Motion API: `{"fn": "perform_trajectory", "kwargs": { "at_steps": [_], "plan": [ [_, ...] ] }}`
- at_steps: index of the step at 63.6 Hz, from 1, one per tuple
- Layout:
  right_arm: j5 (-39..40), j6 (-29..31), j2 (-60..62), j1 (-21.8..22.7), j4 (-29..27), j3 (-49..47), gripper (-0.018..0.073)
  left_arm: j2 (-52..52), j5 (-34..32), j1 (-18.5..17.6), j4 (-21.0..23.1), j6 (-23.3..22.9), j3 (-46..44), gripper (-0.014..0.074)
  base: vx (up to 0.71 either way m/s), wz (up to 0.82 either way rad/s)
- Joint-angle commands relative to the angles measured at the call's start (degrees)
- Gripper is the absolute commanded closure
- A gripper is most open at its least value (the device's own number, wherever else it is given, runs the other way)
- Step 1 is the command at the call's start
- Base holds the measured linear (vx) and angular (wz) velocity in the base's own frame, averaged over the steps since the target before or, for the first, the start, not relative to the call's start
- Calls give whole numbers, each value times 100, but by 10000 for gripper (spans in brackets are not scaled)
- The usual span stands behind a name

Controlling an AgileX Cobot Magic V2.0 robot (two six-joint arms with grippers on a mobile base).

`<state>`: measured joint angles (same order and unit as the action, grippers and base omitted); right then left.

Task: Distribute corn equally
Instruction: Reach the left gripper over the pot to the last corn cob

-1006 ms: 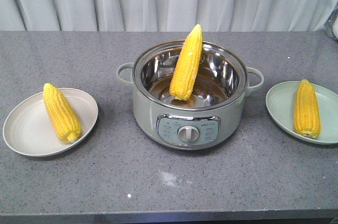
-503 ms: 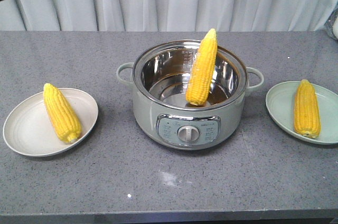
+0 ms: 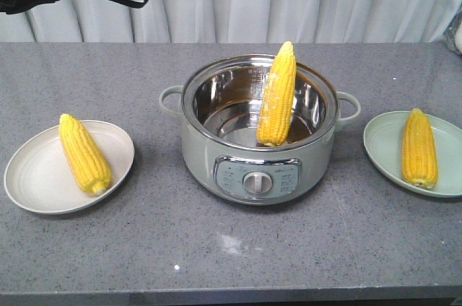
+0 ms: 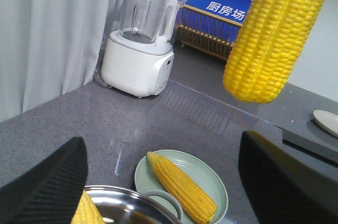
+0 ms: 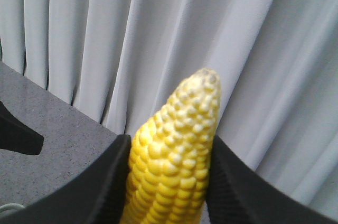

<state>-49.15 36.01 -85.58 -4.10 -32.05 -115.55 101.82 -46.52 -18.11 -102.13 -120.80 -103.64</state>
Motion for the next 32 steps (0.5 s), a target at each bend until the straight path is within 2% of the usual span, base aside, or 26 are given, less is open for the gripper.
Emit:
{"fn": "perform_trajectory", "kwargs": {
  "at_steps": [1, 6, 21, 32],
  "plan": [
    [384, -14, 193, 24, -100, -162, 560, -255, 293, -101, -106, -61, -183, 59, 0, 0],
    [384, -14, 193, 24, -100, -162, 560, -255, 613, -221, -106, -61, -183, 74, 0, 0],
    [379, -14, 193, 24, -100, -162, 561, -194, 2199, -796, -106, 95, -183, 74, 0, 0],
    [377, -14, 193, 24, -100, -162, 561, 111, 2154, -905, -106, 89, -183, 74, 0, 0]
  ]
}}
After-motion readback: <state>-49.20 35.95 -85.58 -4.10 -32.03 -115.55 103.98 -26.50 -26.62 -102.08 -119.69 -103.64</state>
